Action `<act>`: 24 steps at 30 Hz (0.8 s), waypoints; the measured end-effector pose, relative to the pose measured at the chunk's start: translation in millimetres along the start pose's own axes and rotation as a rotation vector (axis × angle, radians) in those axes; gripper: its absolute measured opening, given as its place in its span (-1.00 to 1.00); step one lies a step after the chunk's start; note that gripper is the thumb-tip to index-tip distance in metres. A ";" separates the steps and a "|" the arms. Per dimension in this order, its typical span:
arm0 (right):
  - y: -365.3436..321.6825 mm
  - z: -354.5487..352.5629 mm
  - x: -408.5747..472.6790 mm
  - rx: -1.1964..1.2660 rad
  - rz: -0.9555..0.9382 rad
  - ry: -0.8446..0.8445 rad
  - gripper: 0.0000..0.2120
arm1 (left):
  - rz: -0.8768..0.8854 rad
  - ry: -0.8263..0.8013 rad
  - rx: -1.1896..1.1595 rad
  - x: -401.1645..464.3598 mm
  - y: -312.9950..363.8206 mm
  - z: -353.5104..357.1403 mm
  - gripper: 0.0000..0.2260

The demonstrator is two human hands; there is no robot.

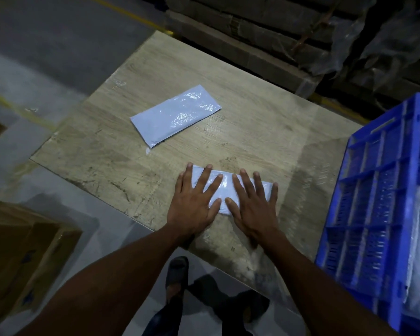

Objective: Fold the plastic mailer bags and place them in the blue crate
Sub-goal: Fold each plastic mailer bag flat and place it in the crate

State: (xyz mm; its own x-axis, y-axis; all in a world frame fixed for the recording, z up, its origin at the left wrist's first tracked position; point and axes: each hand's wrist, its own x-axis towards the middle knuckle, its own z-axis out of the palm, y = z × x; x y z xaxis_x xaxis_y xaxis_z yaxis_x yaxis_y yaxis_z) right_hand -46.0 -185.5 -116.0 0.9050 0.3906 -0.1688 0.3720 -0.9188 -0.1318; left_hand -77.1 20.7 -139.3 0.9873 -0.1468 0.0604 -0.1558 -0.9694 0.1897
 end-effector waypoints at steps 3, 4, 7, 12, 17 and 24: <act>-1.4 1.2 2.9 -0.028 0.007 -0.044 -0.34 | 0.008 -0.010 -0.005 -0.3 -2.2 2.3 -0.35; -2.0 -0.9 3.4 -0.023 0.012 -0.059 -0.33 | 0.009 -0.013 -0.020 -0.6 -2.9 1.6 -0.32; 2.4 -8.1 -1.4 0.002 -0.003 -0.105 -0.26 | 0.016 -0.027 -0.015 -0.6 -3.0 0.0 -0.29; 19.2 -14.0 -28.3 -0.095 -0.159 -0.194 -0.23 | 0.002 -0.049 -0.038 1.1 -2.8 0.0 -0.24; 22.1 -24.8 -15.3 -0.007 -0.165 -0.181 -0.27 | -0.003 0.027 -0.020 -10.8 -2.0 -2.0 -0.20; 12.1 -25.6 -31.9 -0.108 -0.610 0.124 -0.53 | -0.056 0.068 -0.095 -5.2 -7.7 3.2 -0.47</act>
State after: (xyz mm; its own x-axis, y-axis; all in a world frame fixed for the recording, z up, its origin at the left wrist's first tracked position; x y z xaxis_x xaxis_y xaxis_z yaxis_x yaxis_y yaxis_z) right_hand -65.0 -210.6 -87.2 0.5381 0.8426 0.0208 0.8416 -0.5358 -0.0678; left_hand -80.9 28.3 -144.2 0.9907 -0.0765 0.1125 -0.1061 -0.9522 0.2863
